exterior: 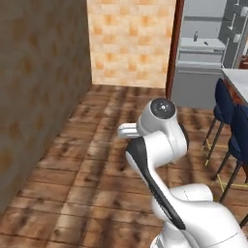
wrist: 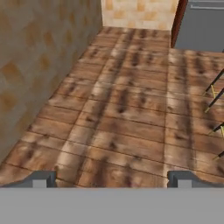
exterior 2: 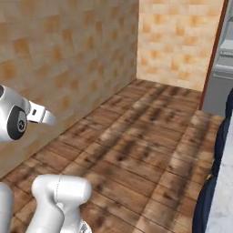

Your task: Pick the egg and butter from the fridge and place them by the bowl for mixing.

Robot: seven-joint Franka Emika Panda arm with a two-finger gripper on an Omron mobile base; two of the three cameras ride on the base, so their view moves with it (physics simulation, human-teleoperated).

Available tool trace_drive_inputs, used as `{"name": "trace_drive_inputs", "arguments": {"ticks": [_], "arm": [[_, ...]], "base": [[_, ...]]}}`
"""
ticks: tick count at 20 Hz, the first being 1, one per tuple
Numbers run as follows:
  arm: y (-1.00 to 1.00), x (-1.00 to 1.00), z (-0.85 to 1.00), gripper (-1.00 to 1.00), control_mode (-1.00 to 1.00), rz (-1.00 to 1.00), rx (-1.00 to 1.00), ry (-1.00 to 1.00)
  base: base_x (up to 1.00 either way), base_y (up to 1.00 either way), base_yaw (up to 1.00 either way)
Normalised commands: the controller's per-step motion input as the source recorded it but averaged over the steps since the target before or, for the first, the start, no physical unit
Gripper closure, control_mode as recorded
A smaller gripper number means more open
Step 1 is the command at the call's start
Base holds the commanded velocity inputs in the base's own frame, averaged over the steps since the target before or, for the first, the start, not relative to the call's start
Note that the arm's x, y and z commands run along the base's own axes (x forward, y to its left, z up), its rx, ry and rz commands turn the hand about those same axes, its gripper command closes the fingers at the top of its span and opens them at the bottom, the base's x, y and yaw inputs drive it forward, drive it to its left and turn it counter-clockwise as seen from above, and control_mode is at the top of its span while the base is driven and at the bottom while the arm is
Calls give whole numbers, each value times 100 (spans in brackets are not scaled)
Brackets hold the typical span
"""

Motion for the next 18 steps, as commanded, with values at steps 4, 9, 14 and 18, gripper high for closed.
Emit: {"name": "trace_drive_inputs", "arguments": {"ticks": [4, 9, 14, 18], "arm": [[0, 0, 0, -100, 100, 0, 0, 0], [0, 0, 0, -100, 100, 0, 0, 0], [0, 0, 0, -100, 100, 0, 0, 0], [0, 0, 0, -100, 100, 0, 0, 0]], "base": [[100, 15, -38], [100, 0, -26], [100, 0, -22], [100, 0, -24]]}}
